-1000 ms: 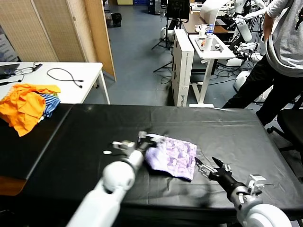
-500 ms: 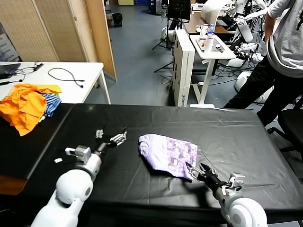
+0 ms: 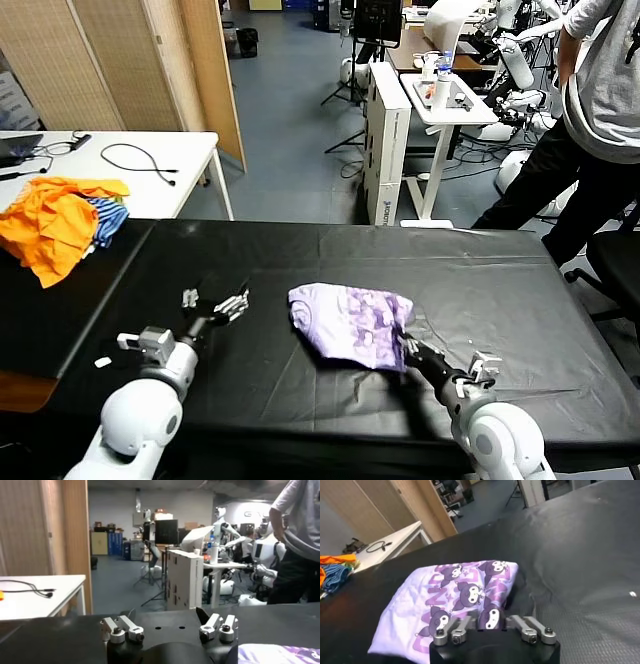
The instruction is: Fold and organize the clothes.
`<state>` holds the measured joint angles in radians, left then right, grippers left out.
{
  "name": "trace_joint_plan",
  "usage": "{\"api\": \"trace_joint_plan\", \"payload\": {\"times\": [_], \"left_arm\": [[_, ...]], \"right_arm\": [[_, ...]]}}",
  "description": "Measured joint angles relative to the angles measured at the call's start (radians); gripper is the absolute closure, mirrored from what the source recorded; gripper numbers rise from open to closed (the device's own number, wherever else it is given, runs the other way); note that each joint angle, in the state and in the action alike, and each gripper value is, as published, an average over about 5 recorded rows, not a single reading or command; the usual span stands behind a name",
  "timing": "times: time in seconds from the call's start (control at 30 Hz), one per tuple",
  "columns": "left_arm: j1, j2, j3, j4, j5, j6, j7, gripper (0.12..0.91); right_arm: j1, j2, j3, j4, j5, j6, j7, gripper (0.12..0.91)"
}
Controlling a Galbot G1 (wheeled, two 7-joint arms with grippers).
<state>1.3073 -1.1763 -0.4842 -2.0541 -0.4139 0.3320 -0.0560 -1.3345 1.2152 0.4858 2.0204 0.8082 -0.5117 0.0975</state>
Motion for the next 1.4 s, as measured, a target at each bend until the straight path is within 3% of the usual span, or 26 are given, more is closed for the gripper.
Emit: {"api": "trace_joint_plan", "payload": {"times": [0.27,0.37,0.53,0.63,0.77,0.9,1.03,1.23,1.33,1.4], "left_arm": [[0.038,-0.022,-0.024,0.001,0.010,-0.015,0.000,0.123],[0.048,-0.031,-0.025,0.005,0.017,-0.024,0.002,0.123],[0.060,-0.045,-0.019,0.015,0.030,-0.035,0.004,0.123],[0.062,-0.055,-0.011,0.023,0.038,-0.041,0.004,0.123],[0.065,-0.065,0.002,0.027,0.047,-0.047,0.004,0.123],[0.066,-0.071,0.008,0.026,0.048,-0.049,0.005,0.123],[0.067,-0.077,0.011,0.022,0.050,-0.049,0.004,0.123],[0.071,-0.092,0.024,0.017,0.064,-0.050,0.003,0.123],[0.067,-0.096,0.036,0.014,0.070,-0.047,0.000,0.123],[0.062,-0.098,0.043,0.011,0.073,-0.044,-0.004,0.123]], "right_arm": [[0.094,-0.040,0.052,-0.106,-0.226,-0.001,0.050,0.866],[0.104,-0.040,0.064,-0.132,-0.274,-0.009,0.083,0.866],[0.106,-0.024,0.085,-0.162,-0.334,-0.015,0.172,0.866],[0.107,-0.013,0.101,-0.180,-0.342,-0.013,0.184,0.866],[0.107,-0.013,0.127,-0.190,-0.331,-0.036,0.140,0.866],[0.095,-0.035,0.163,-0.169,-0.381,-0.059,0.052,0.810],[0.066,-0.080,0.202,-0.111,-0.472,-0.066,-0.029,0.578],[-0.028,-0.165,0.251,0.008,-0.630,-0.003,-0.077,0.222],[-0.095,-0.212,0.238,0.076,-0.725,0.075,-0.124,0.135],[-0.135,-0.245,0.210,0.114,-0.797,0.128,-0.155,0.124]]}}
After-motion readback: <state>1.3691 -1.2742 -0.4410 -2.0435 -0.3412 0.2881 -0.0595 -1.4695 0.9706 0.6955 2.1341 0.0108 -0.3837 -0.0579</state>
